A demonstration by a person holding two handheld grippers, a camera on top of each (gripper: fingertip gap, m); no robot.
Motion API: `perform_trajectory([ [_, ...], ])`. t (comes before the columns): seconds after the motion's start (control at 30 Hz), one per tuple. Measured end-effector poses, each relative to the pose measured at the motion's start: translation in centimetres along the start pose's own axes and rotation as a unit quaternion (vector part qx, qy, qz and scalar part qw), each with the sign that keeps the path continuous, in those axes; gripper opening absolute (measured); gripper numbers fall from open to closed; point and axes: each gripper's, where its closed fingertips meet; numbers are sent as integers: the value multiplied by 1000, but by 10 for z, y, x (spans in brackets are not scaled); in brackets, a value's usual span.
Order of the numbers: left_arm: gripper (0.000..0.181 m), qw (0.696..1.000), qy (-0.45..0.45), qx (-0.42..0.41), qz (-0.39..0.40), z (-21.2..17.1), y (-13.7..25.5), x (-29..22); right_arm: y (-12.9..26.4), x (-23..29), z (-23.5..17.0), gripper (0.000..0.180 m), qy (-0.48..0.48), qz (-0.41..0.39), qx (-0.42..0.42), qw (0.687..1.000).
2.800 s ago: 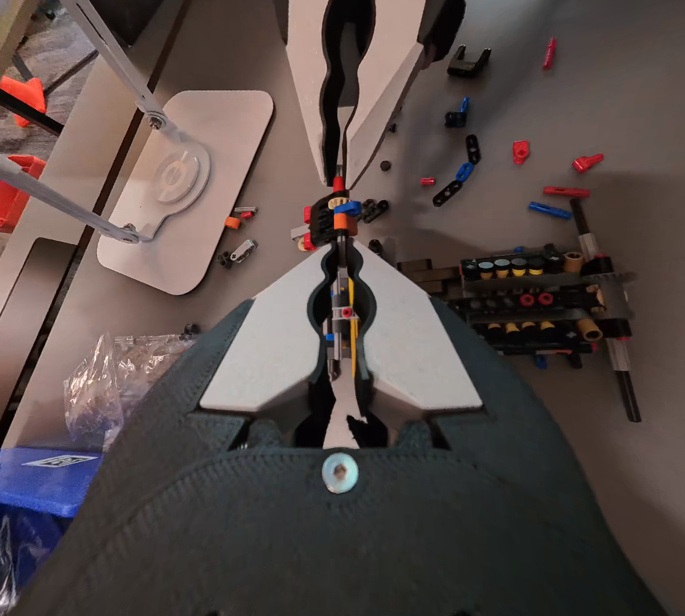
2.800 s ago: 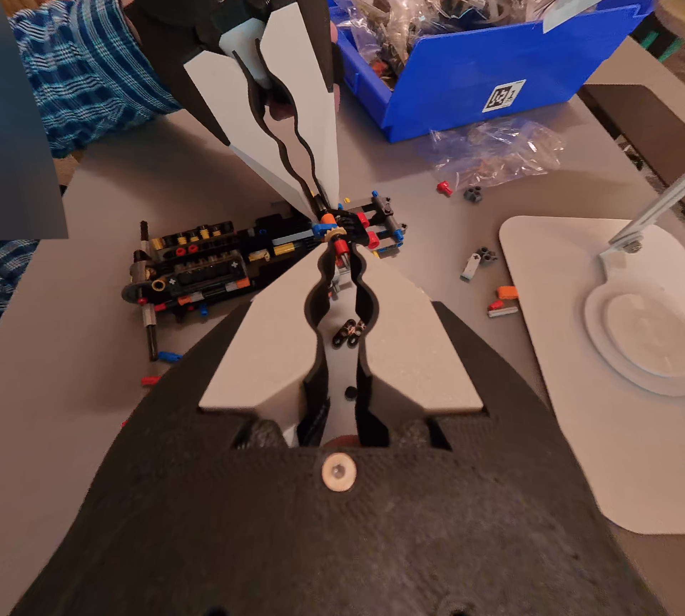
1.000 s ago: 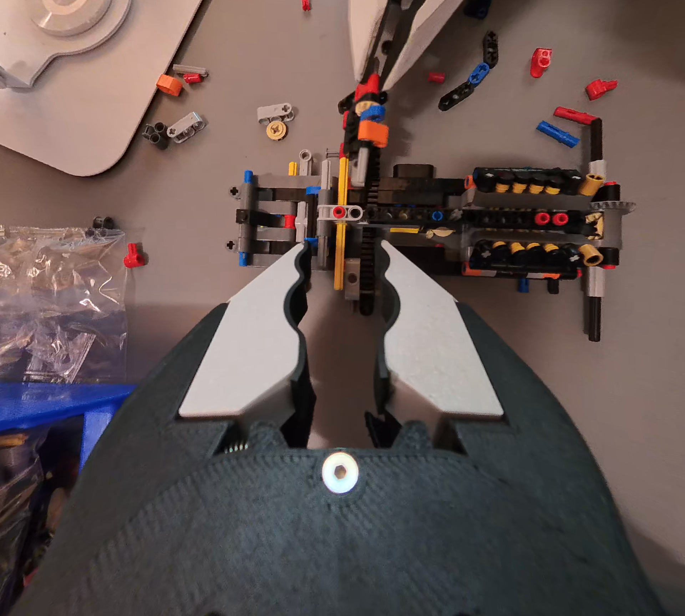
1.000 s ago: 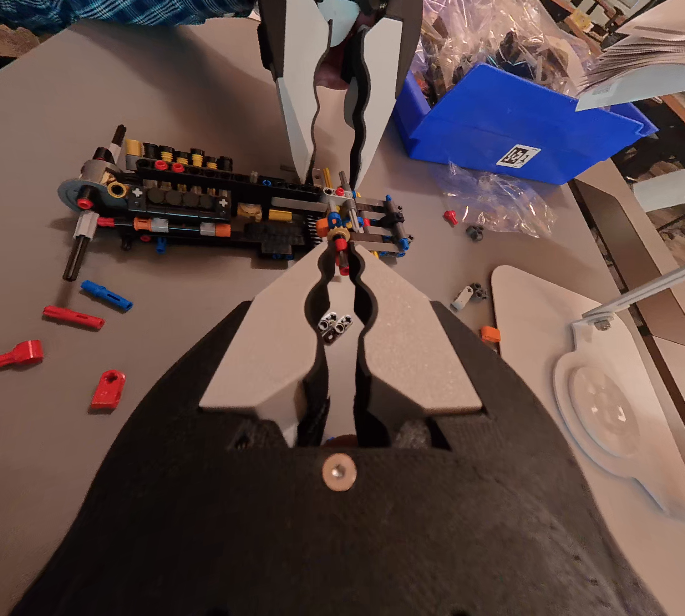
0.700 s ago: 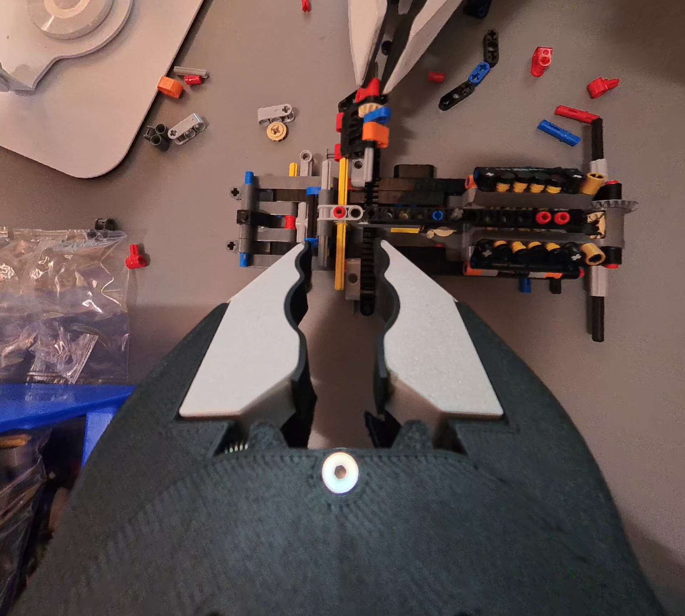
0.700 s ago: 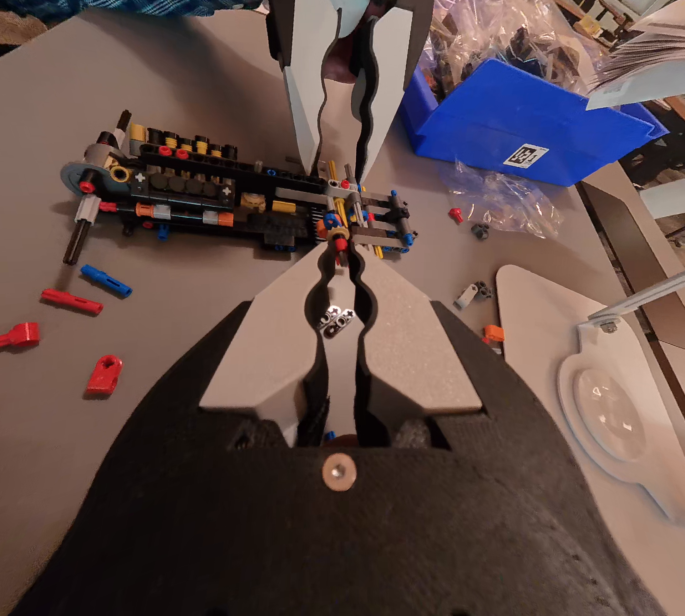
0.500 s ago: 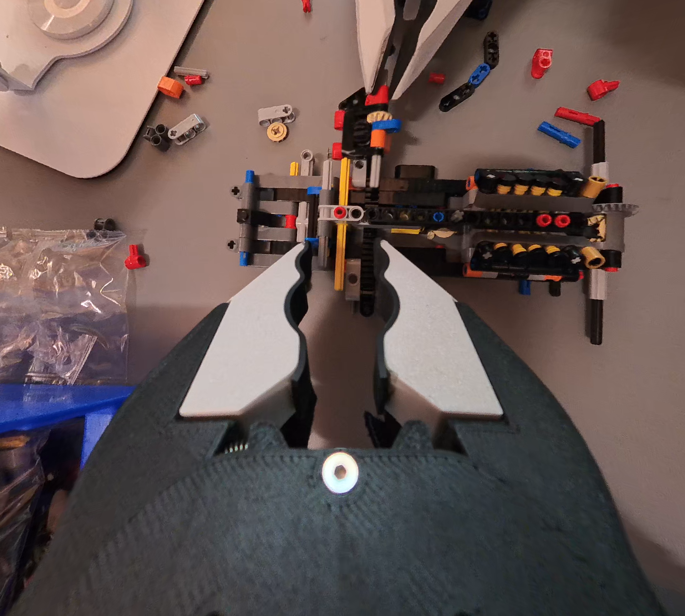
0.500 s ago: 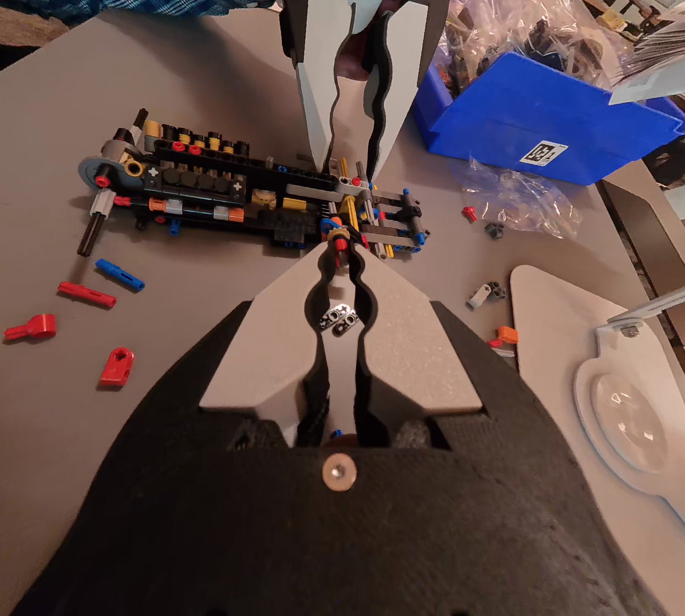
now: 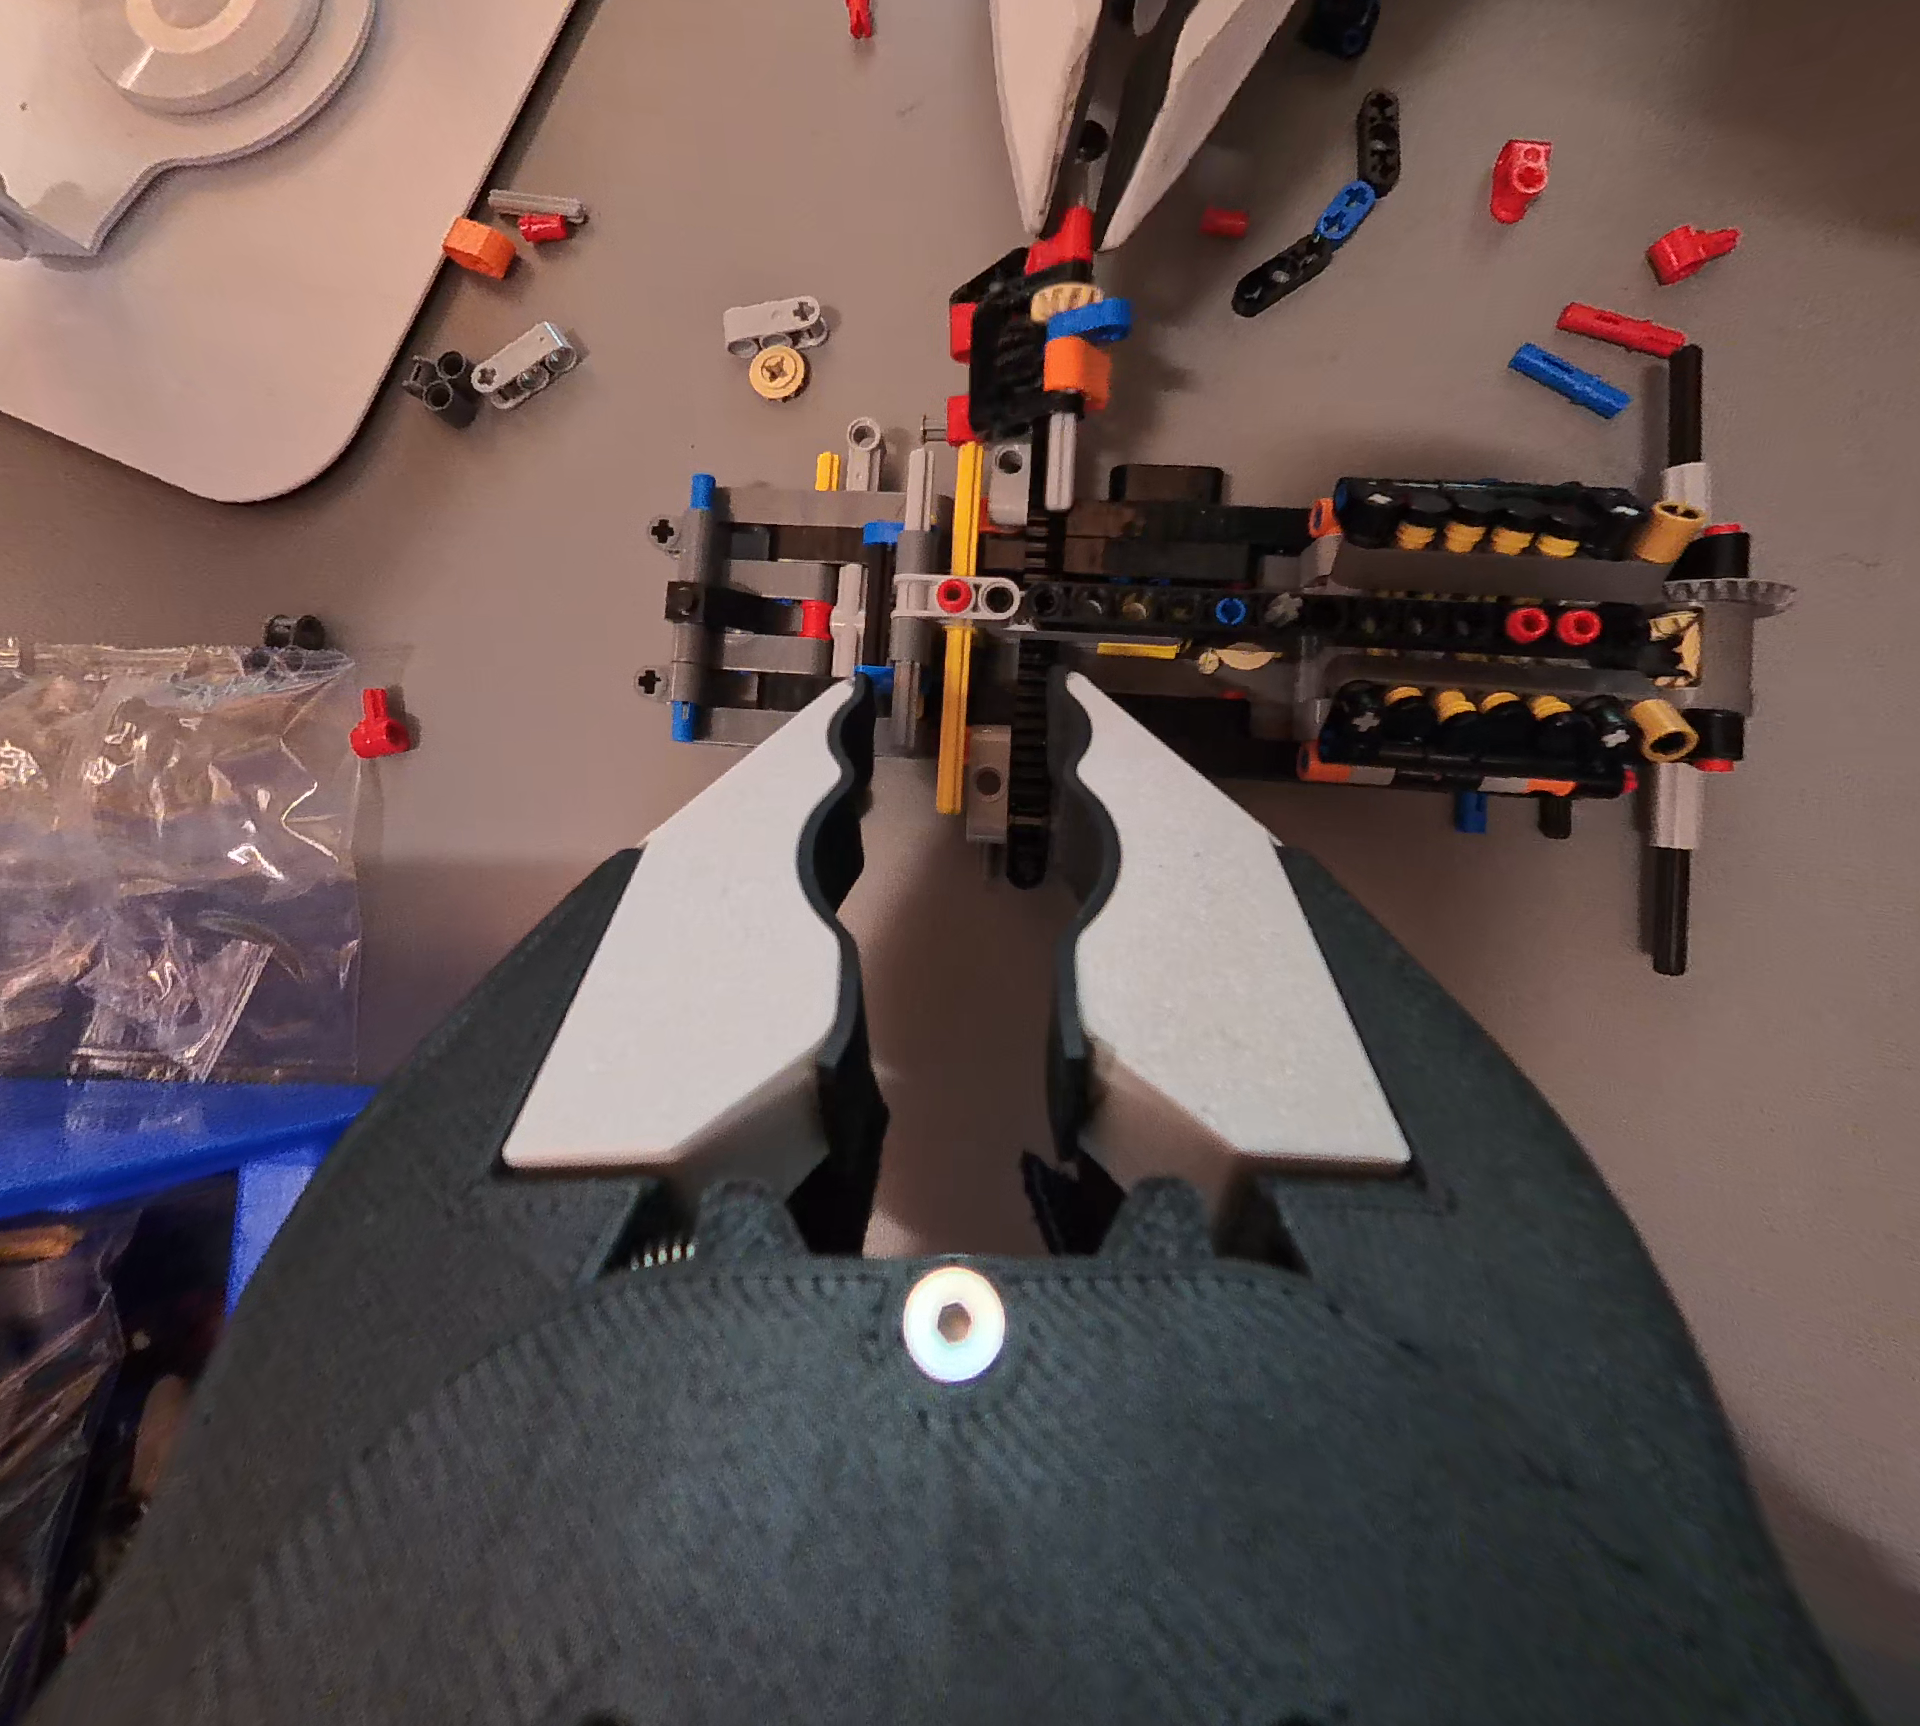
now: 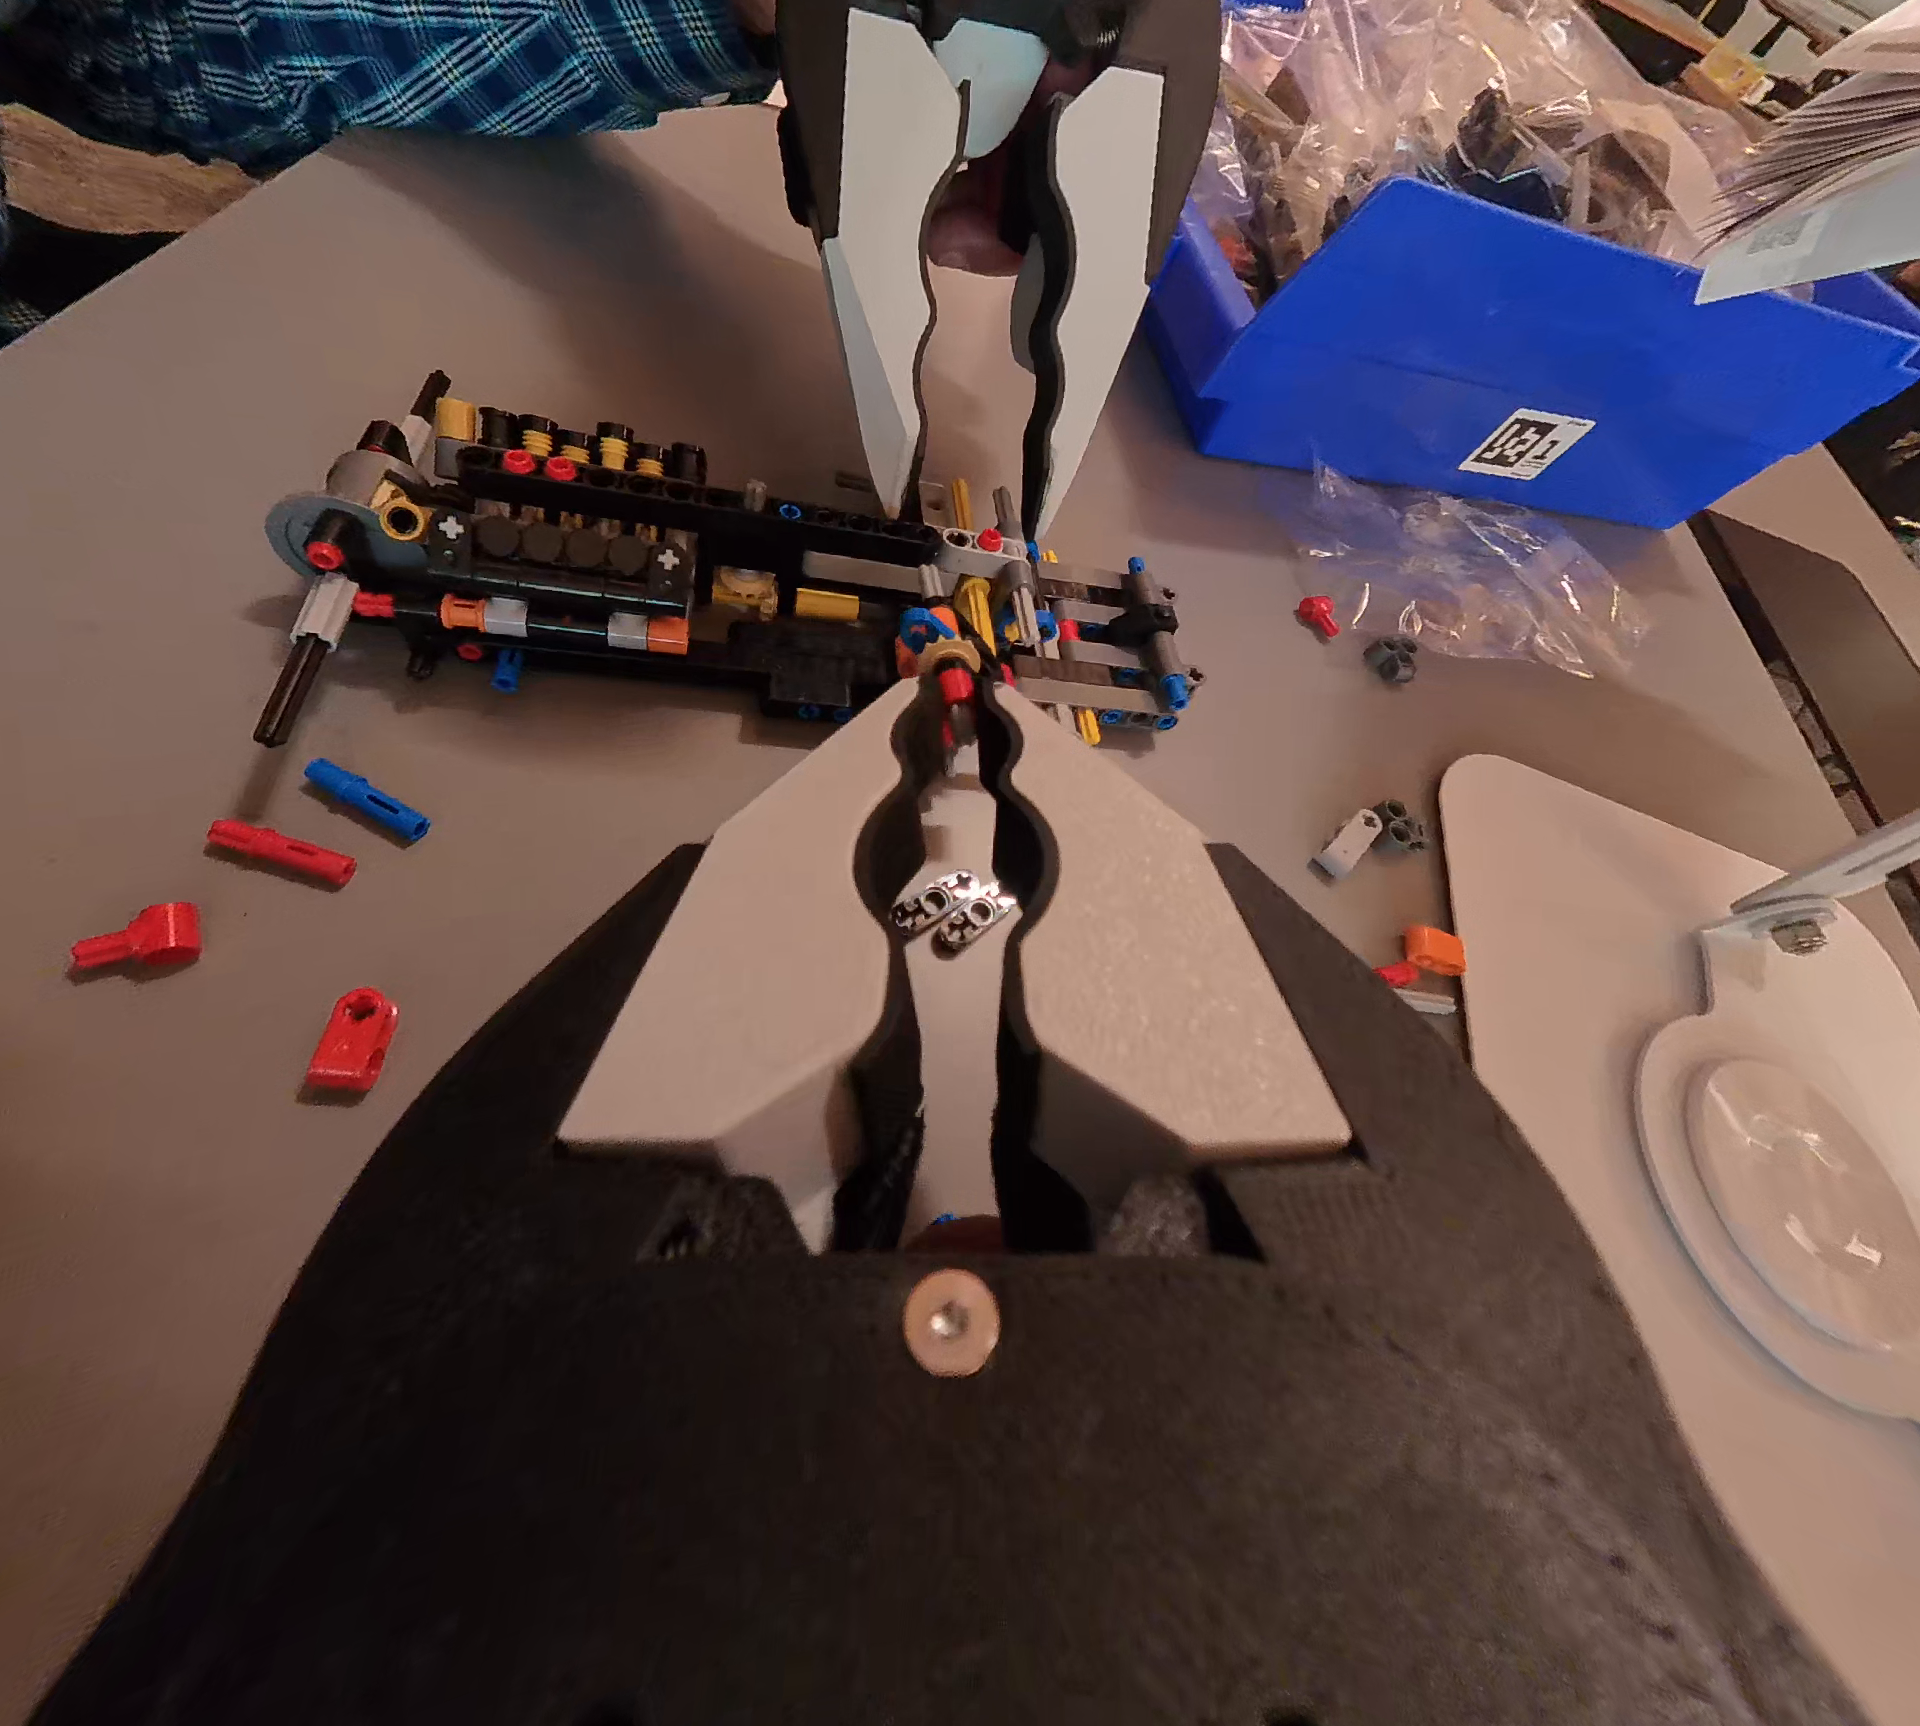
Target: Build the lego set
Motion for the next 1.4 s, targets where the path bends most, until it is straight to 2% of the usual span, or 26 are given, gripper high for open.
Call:
perform_trajectory([
  [0.23, 31, 1000, 0, 1, 1, 0, 0, 0, -2, 4, -2, 4, 2, 16, 10, 1000],
  [0.67, 31, 1000, 3, -3, -2, 1, 0, 0, -3, 11, -13, 4, -54, 68, 63, 994],
  [1.1, 32, 1000, 9, -4, -11, -2, 3, -2, -6, 12, -13, 4, -59, 65, 71, 994],
  [1.27, 29, 999, 26, -19, -6, -3, 16, 1, -7, 12, -13, 4, -56, 64, 73, 994],
  [1.4, 22, 999, 32, 15, -2, -15, 11, 3, -8, 12, -14, 4, -56, 64, 76, 993],
])
Point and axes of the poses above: each gripper's, where its closed fingertips meet, y back along the fingers, z out of its top, x = y × z across the jaws, and after that the axes turned 11 degrees about -z, right-handed
